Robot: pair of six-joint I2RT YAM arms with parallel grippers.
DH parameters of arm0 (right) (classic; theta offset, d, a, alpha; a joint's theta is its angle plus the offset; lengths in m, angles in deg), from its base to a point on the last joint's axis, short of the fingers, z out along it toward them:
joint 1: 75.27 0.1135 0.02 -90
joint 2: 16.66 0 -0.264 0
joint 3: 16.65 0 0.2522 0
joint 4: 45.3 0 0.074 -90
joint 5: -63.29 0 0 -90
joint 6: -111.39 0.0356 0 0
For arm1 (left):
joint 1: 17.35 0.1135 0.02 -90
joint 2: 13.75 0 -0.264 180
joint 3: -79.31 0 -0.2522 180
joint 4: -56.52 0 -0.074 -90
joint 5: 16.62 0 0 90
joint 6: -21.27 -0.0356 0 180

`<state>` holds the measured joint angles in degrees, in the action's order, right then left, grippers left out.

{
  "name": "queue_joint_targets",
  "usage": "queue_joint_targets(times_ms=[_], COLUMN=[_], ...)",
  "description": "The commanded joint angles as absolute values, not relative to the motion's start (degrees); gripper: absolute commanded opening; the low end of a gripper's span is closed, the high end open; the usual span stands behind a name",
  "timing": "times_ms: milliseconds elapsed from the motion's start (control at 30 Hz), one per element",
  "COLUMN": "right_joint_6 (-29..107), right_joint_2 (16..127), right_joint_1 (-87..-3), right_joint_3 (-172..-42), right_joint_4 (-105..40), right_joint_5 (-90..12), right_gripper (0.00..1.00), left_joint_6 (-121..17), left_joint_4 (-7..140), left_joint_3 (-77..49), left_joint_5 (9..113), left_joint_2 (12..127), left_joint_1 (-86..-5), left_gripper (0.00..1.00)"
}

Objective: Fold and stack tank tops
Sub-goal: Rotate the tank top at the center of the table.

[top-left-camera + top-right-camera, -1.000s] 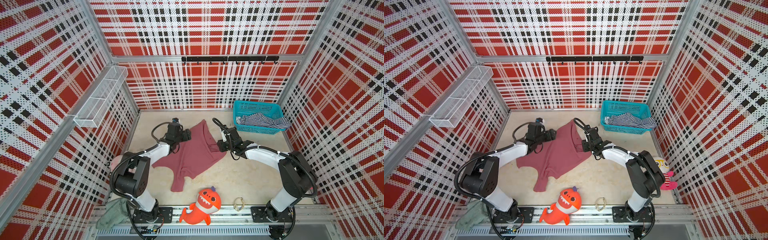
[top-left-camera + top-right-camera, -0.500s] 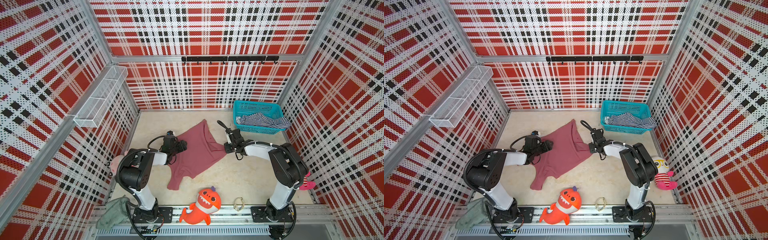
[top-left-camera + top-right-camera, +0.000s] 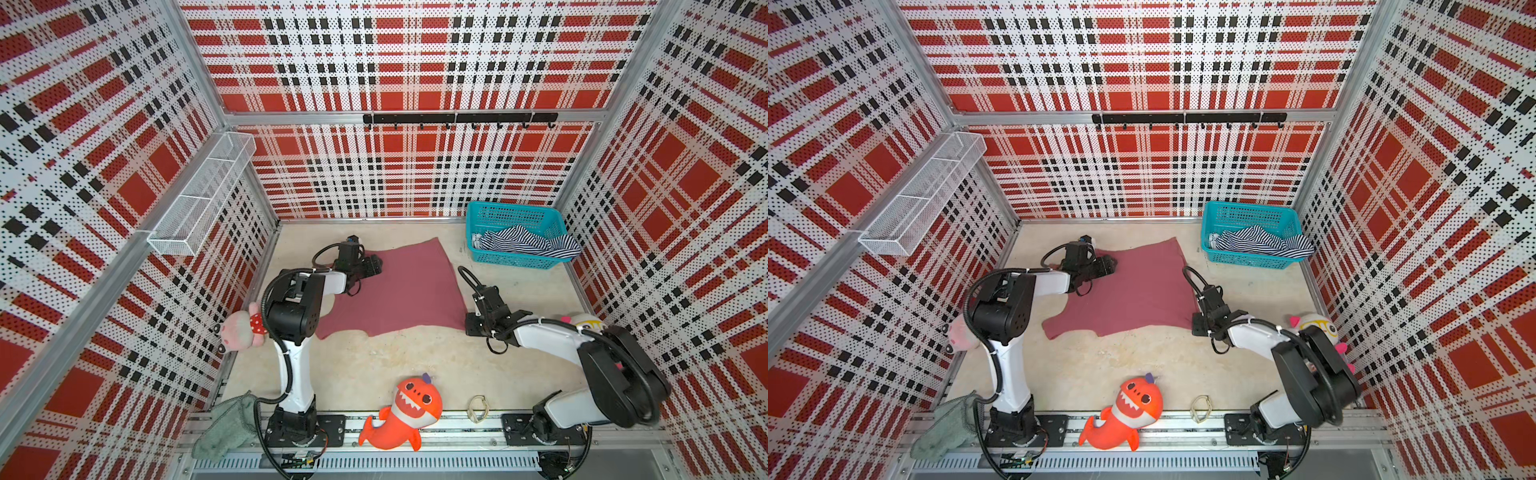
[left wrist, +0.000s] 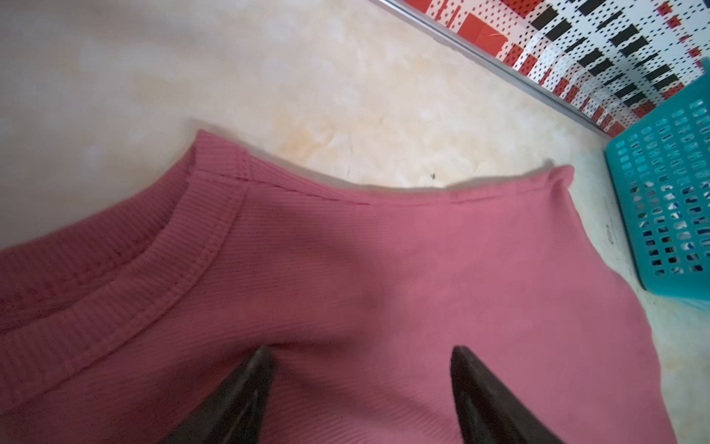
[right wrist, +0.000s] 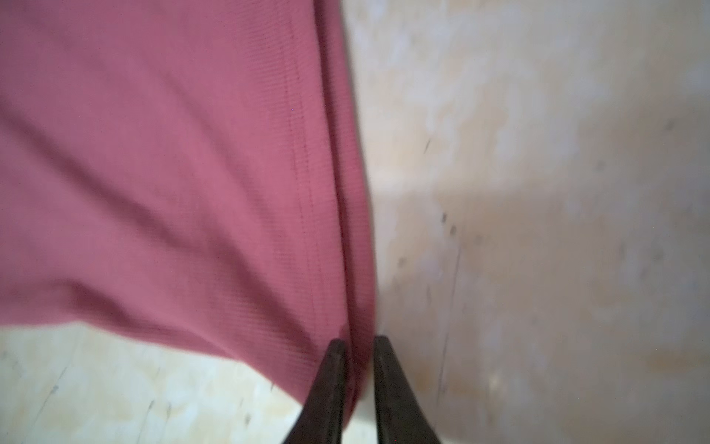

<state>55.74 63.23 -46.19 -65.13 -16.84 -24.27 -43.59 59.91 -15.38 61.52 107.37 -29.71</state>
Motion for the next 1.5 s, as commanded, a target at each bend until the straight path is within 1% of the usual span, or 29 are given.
queue_joint_targets(times_ms=[0,67,167,267,333,367,467,533,633,700,767,833,933,1033,1100,1267,1367,1467], right_joint_6=[61.5,60.3,58.3,57.7,57.8,57.8,58.7,60.0,61.7,62.6,62.9,63.2,63.7,63.3,62.5,61.3,60.9,60.9], right_joint_2=[55.3,51.3,49.4,53.3,57.5,59.4,64.9,66.4,65.2,63.8,62.4,61.3,60.5,58.9,58.1,58.4,59.0,59.0], right_joint_1=[-45.3,-45.3,-45.3,-44.6,-42.3,-41.3,-40.4,-40.4,-41.0,-42.7,-43.9,-45.9,-49.3,-50.1,-50.2,-50.3,-50.3,-50.2], right_joint_3=[-66.9,-69.5,-72.7,-74.6,-76.6,-77.6,-79.7,-79.8,-77.7,-75.8,-73.7,-71.3,-68.9,-69.0,-69.7,-71.3,-72.0,-72.6], right_joint_4=[-3.9,-0.6,-1.7,-7.0,-11.3,-13.1,-17.2,-17.4,-17.0,-16.4,-16.5,-17.9,-19.5,-17.8,-15.7,-13.6,-12.7,-11.5], right_joint_5=[-21.0,-18.0,-17.7,-21.0,-22.2,-23.1,-26.2,-24.8,-23.0,-24.7,-26.4,-30.1,-36.3,-36.4,-35.4,-34.0,-34.0,-32.9], right_gripper=[0.26,0.3,0.32,0.31,0.3,0.3,0.27,0.25,0.22,0.22,0.23,0.25,0.29,0.3,0.3,0.29,0.28,0.28], left_joint_6=[-47.2,-49.8,-51.6,-53.9,-55.4,-55.8,-55.8,-55.2,-52.2,-48.6,-45.3,-42.4,-38.2,-33.4,-30.5,-26.3,-26.5,-27.1], left_joint_4=[73.2,75.1,76.5,76.1,76.1,76.2,78.4,79.0,79.4,78.3,76.2,75.3,73.8,71.4,69.4,64.1,64.2,66.7], left_joint_3=[-10.4,-8.8,-8.6,-9.7,-10.7,-11.1,-12.8,-15.5,-22.6,-29.5,-36.8,-42.4,-49.6,-56.7,-60.9,-66.6,-67.3,-67.3], left_joint_5=[61.6,63.7,65.4,66.6,67.7,68.2,70.6,72.2,74.5,73.7,72.4,69.7,63.7,58.9,57.7,55.3,55.3,57.4], left_joint_2=[112.8,112.6,111.0,107.1,103.4,101.9,96.5,91.7,82.8,75.6,70.3,66.8,62.4,57.8,55.0,54.7,55.9,56.3], left_joint_1=[-30.6,-30.9,-30.3,-30.8,-31.1,-33.2,-34.3,-34.5,-34.1,-34.0,-33.7,-32.2,-29.4,-27.7,-27.4,-27.3,-28.0,-28.3], left_gripper=[0.78,0.79,0.81,0.83,0.86,0.87,0.88,0.89,0.89,0.86,0.8,0.74,0.69,0.65,0.62,0.55,0.52,0.49])
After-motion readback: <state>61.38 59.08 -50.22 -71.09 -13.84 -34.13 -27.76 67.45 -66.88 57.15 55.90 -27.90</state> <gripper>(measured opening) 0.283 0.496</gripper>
